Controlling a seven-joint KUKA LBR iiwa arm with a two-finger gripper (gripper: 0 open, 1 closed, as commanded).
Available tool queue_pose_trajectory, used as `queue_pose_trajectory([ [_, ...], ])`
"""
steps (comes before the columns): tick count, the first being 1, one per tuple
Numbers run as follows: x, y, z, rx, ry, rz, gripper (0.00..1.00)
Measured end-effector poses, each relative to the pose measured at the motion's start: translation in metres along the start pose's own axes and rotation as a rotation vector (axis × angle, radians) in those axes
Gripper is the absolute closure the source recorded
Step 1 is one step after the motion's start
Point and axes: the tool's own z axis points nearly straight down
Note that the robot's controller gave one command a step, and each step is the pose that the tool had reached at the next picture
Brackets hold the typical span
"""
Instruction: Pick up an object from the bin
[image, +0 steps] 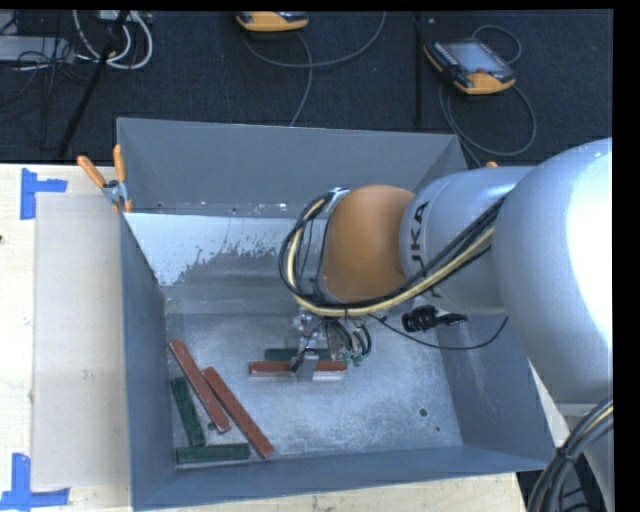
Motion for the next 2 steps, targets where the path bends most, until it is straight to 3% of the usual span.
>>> queue_pose_trajectory([
  [1, -0.0094, -0.0044, -0.1583, -0.001, -0.014, -0.013, 1.00],
  [2, -0.0077, -0.0048, -0.1534, 0.001, -0.006, -0.013, 0.00],
])
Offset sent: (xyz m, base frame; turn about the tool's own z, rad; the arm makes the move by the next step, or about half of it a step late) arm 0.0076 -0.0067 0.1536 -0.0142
